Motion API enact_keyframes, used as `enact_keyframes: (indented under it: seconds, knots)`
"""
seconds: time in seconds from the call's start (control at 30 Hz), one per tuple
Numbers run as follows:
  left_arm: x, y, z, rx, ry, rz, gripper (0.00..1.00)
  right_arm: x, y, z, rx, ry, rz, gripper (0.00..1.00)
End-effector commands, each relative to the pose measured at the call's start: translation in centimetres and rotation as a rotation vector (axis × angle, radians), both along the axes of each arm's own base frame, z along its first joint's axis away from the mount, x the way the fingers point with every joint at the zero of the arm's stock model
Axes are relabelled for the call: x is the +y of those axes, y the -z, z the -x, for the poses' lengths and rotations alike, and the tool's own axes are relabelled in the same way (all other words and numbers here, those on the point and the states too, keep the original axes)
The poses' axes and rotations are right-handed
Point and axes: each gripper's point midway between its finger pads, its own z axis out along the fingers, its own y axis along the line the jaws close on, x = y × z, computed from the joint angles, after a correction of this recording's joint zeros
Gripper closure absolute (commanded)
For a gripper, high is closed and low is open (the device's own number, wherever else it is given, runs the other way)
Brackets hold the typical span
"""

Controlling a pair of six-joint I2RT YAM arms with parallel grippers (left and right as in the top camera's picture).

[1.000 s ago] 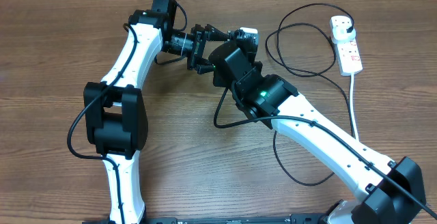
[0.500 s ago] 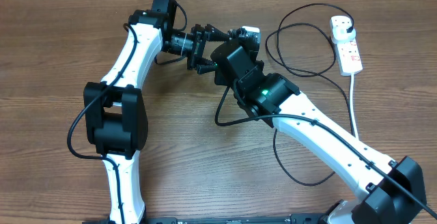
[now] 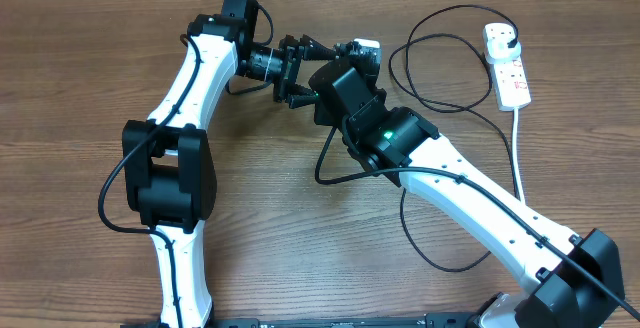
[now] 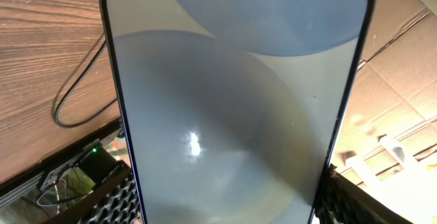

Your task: Plug charger to phone and switch on socket

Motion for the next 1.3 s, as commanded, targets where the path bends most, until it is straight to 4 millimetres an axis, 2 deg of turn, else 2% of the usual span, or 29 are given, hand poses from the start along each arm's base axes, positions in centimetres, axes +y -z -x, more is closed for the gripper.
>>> enact_keyframes:
  seconds: [0.0,0.5,0.63,0.73,0.77,1.1,1.27]
  knots:
    - [-0.7,-1.5,0.0,-0.047,0.028,0.059,0.30,0.2,-1.3,-0.4,-0.026,-0.002,-0.024,0.82]
    - [-0.7,-1.6,0.0,-0.059,0.031,0.060,0.27,0.2,-1.3,-0.4,-0.026,-0.002,-0.024,0.96]
    - [-0.6,-1.5,-0.1,-0.073,0.033,0.061,0.24,0.2,-1.3,-0.4,-0.026,-0.001,-0.024,0.96]
    - [-0.6,-1.5,-0.1,-0.099,0.038,0.062,0.04,0.2,-1.3,-0.4,-0.027,-0.001,-0.025,0.96]
    - [-0.6,-1.5,-0.1,-0.106,0.040,0.062,0.00,0.2,-1.4,-0.5,-0.027,-0.001,-0.025,0.96]
    - [0.3,-0.3,-1.5,-0.238,0.030,-0.006,0.00,-1.2,-2.7,-0.9,-0.062,0.060,0.024,0.96]
    - [1.6,-1.3,-2.4,-0.348,0.018,-0.010,0.00,-2.9,-2.4,-1.0,-0.038,0.121,0.030,0.96]
